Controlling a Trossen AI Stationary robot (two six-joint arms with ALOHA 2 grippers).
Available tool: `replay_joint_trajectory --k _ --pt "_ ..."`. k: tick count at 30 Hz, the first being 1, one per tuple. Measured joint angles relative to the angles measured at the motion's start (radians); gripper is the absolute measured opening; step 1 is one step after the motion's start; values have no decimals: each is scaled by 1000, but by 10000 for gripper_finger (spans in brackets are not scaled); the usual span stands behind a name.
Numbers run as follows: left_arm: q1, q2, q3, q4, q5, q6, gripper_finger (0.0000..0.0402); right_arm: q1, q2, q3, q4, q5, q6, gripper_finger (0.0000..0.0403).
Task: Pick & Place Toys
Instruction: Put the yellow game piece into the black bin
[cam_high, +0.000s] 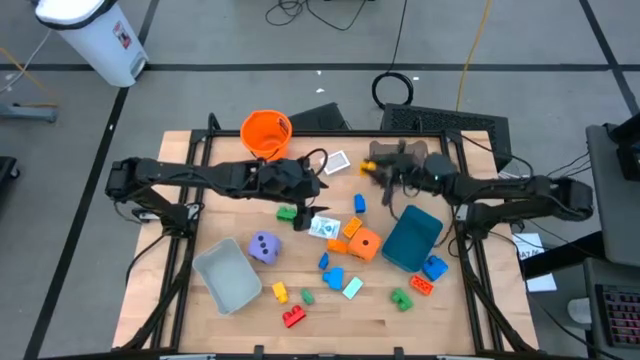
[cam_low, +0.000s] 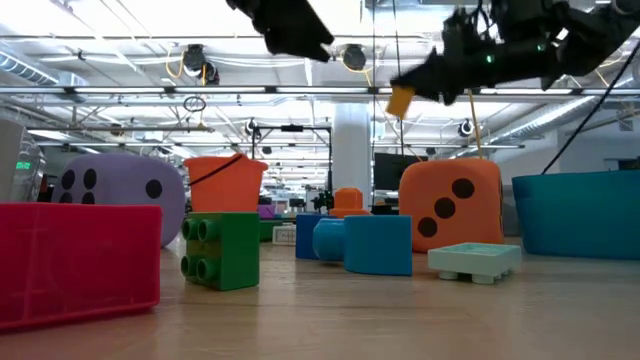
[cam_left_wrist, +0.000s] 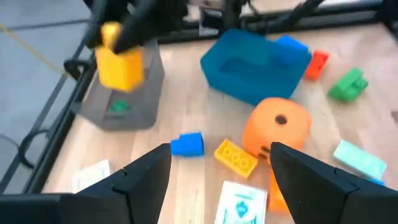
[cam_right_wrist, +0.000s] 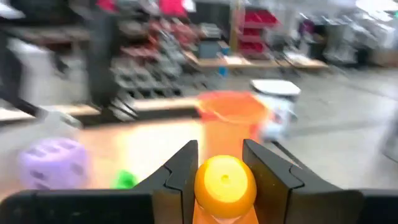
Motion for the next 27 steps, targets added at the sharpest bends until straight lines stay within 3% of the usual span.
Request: replay_joint_trajectory --k 6,12,15,19,27 --pt "74 1 -45 18 4 10 278 -237 -7 -3 -102 -101 -40 104" --pt "199 11 -111 112 137 5 278 -402 94 -3 -81 -219 -54 104" --pt "250 14 -144 179 207 -18 278 -430 151 -3 -78 -233 -70 104" --pt "281 20 -151 192 221 -60 278 -436 224 -2 -52 -230 -66 104" --pt "234 32 -151 194 232 -70 278 -424 373 -2 42 -151 -54 104"
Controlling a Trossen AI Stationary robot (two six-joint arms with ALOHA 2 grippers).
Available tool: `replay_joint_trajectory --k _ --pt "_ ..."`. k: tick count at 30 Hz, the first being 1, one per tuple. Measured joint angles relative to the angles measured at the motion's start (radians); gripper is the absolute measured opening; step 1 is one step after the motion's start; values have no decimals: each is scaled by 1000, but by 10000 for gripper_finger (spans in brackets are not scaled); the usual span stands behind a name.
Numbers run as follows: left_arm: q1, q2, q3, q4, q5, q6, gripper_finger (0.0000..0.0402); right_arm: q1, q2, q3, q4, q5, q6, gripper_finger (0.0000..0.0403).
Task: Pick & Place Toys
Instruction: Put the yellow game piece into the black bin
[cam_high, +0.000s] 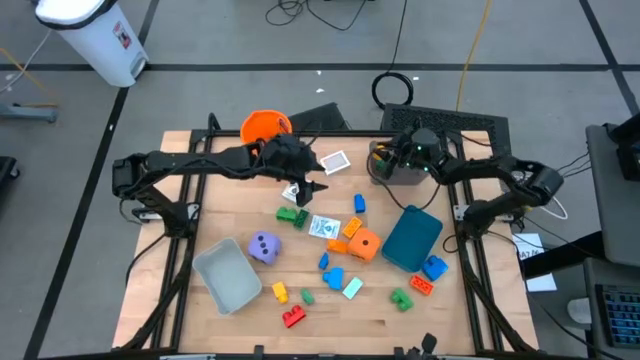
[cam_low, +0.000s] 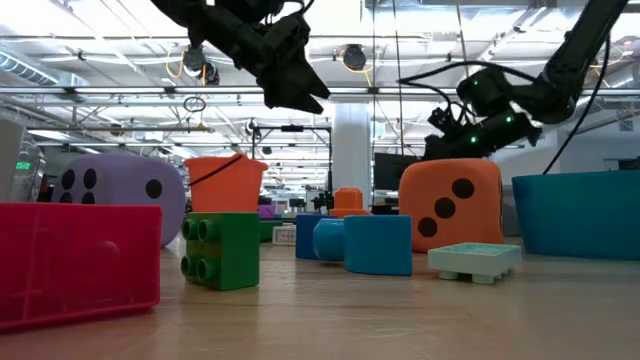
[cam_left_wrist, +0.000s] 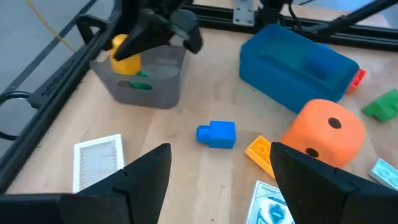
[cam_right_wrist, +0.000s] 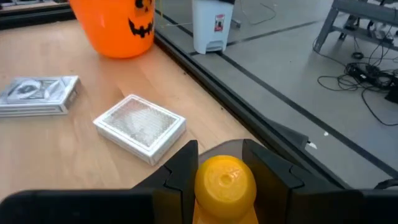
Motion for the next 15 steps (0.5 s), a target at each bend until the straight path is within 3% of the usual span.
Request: replay_joint_trajectory --k 7,15 --pt "-60 0 0 -5 -1 1 278 0 96 0 69 2 17 104" --pt "-78 0 0 -5 -20 5 278 -2 112 0 77 37 37 119"
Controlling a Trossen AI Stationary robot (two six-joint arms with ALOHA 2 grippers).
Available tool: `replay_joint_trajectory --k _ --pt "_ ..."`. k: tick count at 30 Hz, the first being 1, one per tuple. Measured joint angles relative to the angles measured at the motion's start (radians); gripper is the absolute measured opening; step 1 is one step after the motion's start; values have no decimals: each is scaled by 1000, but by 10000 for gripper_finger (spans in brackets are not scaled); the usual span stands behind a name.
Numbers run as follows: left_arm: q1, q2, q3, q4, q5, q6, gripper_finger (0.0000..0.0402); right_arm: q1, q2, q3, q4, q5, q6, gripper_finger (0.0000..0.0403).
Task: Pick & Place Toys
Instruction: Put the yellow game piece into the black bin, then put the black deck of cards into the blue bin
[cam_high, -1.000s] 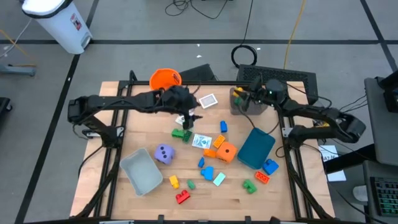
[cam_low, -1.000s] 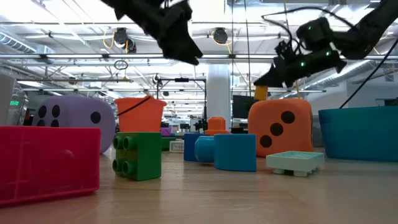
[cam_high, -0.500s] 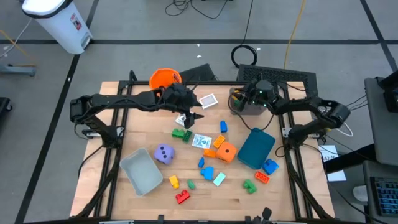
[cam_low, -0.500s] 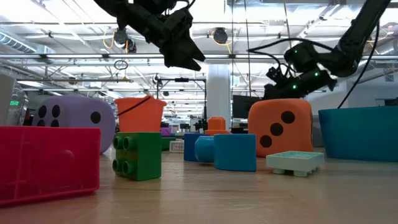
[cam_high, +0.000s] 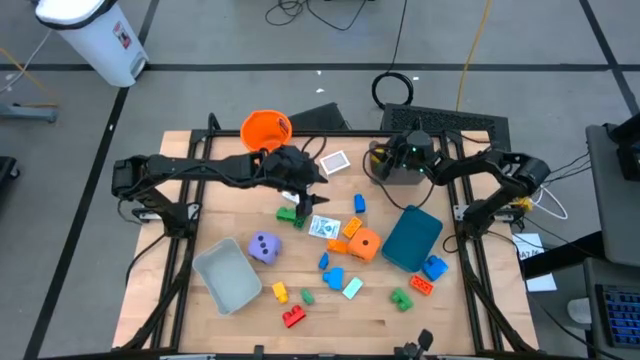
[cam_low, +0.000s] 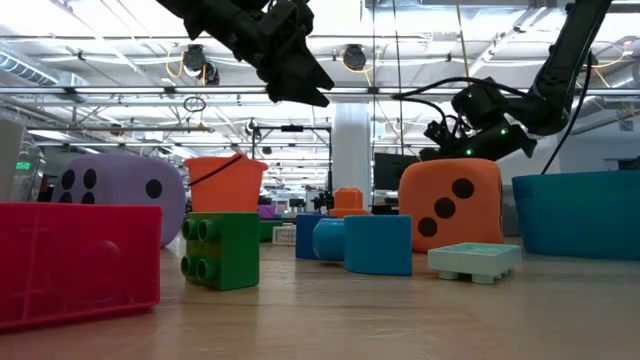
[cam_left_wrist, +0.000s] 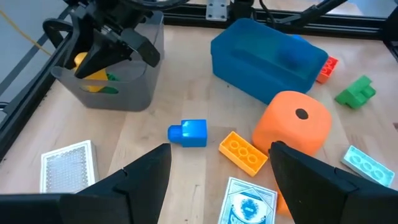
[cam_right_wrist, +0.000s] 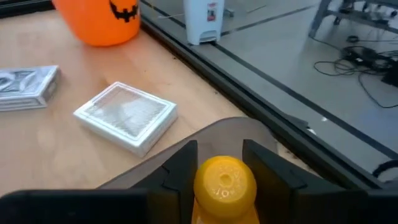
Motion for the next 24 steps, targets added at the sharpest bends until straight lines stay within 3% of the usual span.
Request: replay_joint_trajectory --k 5,11,15,19,24 --pt "0 0 0 0 -2 2 278 0 0 0 0 21 -3 168" --pt "1 0 0 -28 -47 59 278 0 -36 0 14 4 -24 176" --pt "22 0 0 -86 -67 82 278 0 -126 0 19 -68 -15 169" --pt "58 0 -5 -183 -11 54 278 13 -233 0 13 -199 90 166" --pt "76 -1 -143 -8 50 -22 278 116 -305 0 16 -329 198 165"
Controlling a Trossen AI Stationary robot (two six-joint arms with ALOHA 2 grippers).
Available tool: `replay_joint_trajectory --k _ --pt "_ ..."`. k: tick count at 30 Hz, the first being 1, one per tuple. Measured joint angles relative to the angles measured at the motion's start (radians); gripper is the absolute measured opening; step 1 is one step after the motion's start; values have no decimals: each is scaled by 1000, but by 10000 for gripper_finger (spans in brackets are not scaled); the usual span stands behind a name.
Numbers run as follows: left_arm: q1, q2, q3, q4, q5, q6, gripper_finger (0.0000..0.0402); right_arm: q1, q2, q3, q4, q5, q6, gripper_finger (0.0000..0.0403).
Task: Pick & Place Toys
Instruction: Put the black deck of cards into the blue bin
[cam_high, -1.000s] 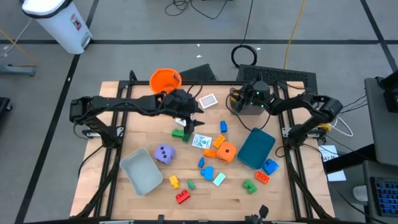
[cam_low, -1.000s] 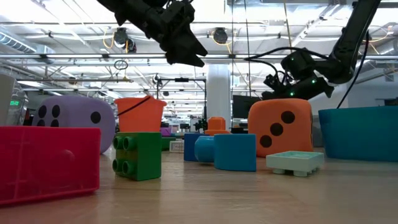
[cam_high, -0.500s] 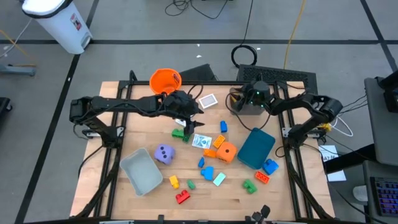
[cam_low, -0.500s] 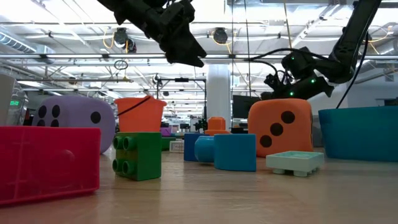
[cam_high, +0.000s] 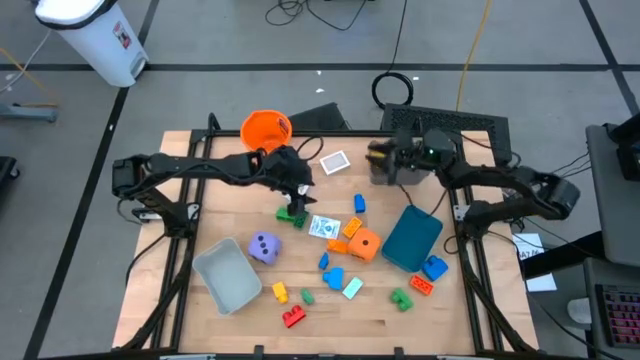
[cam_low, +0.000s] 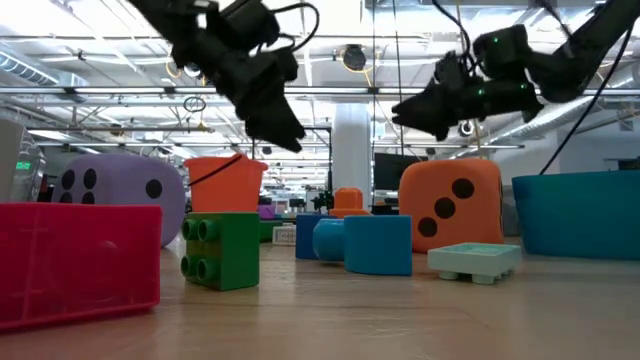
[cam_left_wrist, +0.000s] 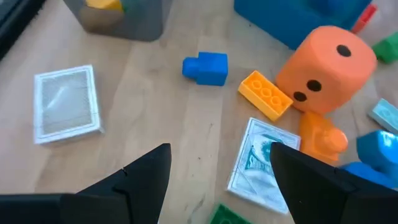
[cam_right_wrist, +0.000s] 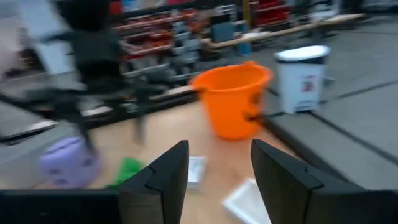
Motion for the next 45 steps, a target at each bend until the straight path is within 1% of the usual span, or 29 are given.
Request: replay_joint_trajectory --k 2,4,7,10,13,15,16,17,18,23,26,30,35,45 --pt "-2 0 -73 143 1 -15 278 73 -8 0 -2 8 8 164" --pt "-5 0 -138 272 0 -44 278 167 -9 0 20 42 8 164" --pt "-17 0 -178 357 -32 -80 278 333 -9 0 74 171 -5 164" --pt "-40 -3 -170 353 -103 -85 278 515 -9 0 144 351 -95 164" --pt "-90 -7 -160 330 -145 -87 278 680 -9 0 197 551 -239 164" --pt "-135 -15 -155 293 -178 -84 278 758 -9 0 205 672 -329 164" --pt "-158 -16 -155 282 -205 -83 278 787 -9 0 201 723 -348 164" --pt "-182 -16 -153 270 -241 -81 278 808 -8 0 198 767 -355 164" --pt "-203 -16 -153 256 -281 -81 278 822 -8 0 197 787 -356 164" --pt "-277 -16 -154 265 -481 -81 278 829 19 1 191 786 -305 164" --pt "-295 -16 -154 289 -542 -68 278 825 46 1 189 786 -300 164" --pt "-301 -16 -154 303 -545 -38 278 825 83 1 184 785 -299 164" --pt "-300 -16 -154 302 -545 -35 278 828 115 1 191 784 -299 164" --pt "-300 -16 -154 297 -545 -11 278 826 126 1 188 784 -335 164"
